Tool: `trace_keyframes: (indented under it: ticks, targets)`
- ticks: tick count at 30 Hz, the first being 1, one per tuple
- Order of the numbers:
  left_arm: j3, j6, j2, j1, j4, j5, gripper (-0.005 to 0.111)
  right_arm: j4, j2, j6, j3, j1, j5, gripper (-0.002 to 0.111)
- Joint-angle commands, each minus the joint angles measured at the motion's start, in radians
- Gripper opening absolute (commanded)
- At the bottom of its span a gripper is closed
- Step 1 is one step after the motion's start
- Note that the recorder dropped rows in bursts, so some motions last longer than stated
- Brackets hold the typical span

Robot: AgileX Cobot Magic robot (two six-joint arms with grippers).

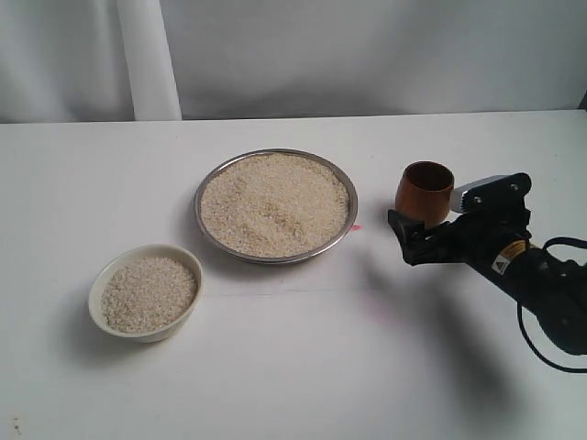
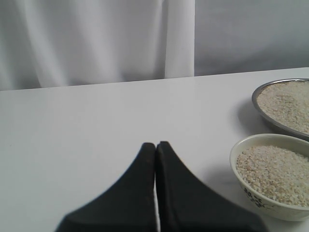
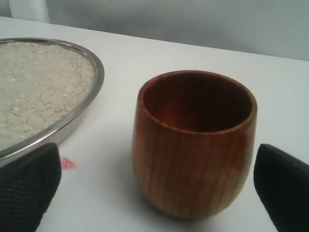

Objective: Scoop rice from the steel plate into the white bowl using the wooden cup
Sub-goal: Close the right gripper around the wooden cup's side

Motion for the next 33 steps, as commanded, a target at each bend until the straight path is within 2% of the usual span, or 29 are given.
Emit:
trace_keyframes:
  ticks: [1,10,14,33]
  targets:
    - [0.002,-0.005,0.0,-0.003,-0.008,-0.011,0.0,0.01,0.017,0.01,-0.026,0.0,0.012,0.105]
    - [0.002,-0.005,0.0,-0.003,-0.008,-0.011,0.0,0.019,0.023,0.028,-0.033,-0.02,0.01,0.105]
    - [0.002,-0.005,0.0,-0.003,-0.008,-0.011,0.0,-0.011,0.023,0.077,-0.088,-0.02,0.091,0.105]
    - [0.002,-0.005,0.0,-0.003,-0.008,-0.011,0.0,0.023,0.159,0.084,-0.236,-0.022,0.061,0.105]
